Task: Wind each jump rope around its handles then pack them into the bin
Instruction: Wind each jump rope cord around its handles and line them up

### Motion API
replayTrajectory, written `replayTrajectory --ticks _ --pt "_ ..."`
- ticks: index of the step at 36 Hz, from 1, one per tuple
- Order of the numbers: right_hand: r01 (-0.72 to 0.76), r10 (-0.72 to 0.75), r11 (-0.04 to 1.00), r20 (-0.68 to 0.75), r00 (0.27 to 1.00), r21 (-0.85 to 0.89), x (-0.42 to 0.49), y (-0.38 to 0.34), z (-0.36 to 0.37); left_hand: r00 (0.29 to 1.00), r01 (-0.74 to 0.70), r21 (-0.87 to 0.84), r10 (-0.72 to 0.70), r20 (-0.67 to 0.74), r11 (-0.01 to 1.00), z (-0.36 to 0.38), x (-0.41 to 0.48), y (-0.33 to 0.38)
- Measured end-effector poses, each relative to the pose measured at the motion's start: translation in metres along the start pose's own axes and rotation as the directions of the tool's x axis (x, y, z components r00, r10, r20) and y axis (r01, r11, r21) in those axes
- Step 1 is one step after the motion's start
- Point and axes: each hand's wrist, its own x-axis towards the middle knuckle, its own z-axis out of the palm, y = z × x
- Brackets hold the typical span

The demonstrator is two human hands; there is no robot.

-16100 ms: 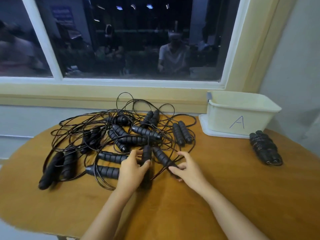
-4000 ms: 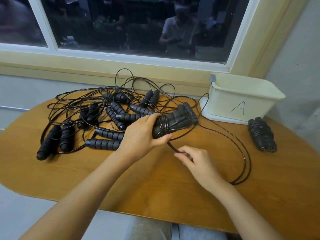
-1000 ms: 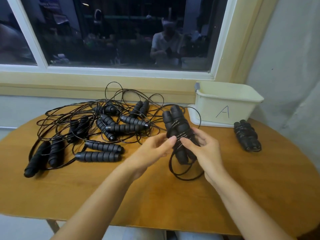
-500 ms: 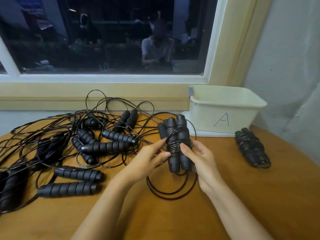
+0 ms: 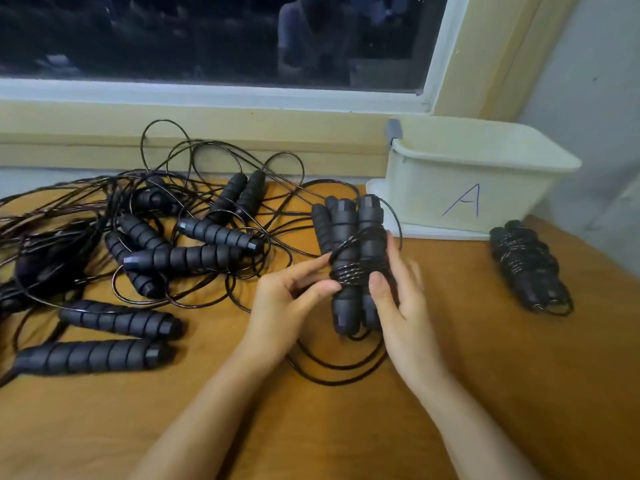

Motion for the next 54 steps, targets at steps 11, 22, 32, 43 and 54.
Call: replayTrajectory --ticks 11,22,32,43,54 --pt "0.034 -0.018 0.996 0.200 0.980 -0.077 -0.010 0.001 0.005 0.979 -0.098 0.091 0.113 -0.168 0.991 0.000 -0.005 0.005" --pt "0.096 -0.067 0.955 0.112 0.991 -0.282 -0.009 0.002 0.001 0.990 -0.126 0.120 0.132 -0.047 0.985 -0.002 -0.005 0.001" --pt "0.222 -0.209 0.944 0.080 0.975 -0.245 -0.011 0.006 0.007 0.998 0.058 -0.049 -0.058 -0.009 0.997 -0.001 -0.004 0.002" --pt "0.155 -0.148 0.988 0.185 0.972 -0.025 -0.015 -0.009 0.009 0.947 0.322 -0.347 -0.303 0.110 0.881 -0.002 -0.002 0.000" --pt "0.205 -0.164 0.959 0.207 0.964 -0.193 -0.016 -0.002 0.012 0.903 0.418 -0.469 -0.413 0.119 0.778 -0.004 -0.004 0.010"
